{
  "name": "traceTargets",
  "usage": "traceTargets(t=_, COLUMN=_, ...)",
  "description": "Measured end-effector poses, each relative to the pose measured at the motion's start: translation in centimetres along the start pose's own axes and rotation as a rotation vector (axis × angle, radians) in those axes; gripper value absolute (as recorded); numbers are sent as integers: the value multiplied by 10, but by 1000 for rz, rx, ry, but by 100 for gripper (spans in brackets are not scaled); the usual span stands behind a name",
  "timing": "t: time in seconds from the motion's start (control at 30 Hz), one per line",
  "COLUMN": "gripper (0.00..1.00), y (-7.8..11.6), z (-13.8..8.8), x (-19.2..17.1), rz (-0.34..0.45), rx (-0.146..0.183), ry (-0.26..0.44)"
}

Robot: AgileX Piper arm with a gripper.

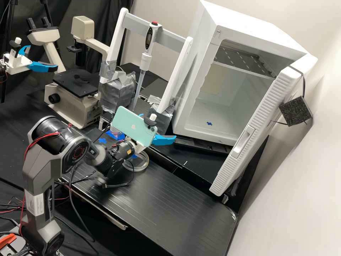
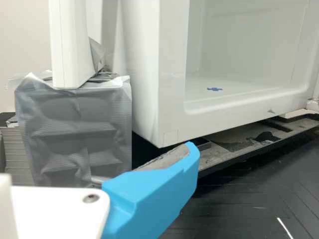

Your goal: Move the petri dish to the incubator

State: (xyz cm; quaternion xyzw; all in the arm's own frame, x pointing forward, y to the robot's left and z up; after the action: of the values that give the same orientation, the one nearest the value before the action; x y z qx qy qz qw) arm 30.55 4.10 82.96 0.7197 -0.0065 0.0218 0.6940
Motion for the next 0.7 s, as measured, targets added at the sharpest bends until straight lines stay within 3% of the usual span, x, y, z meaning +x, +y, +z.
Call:
traceTargets(t=0.4, gripper=100, y=3, z=9, x=-16, rz=10, rx=-5, ry=7)
traceTargets(t=0.7, gripper=100, y=34, z=19, x=-94, rz=146, rx=60, ry=89)
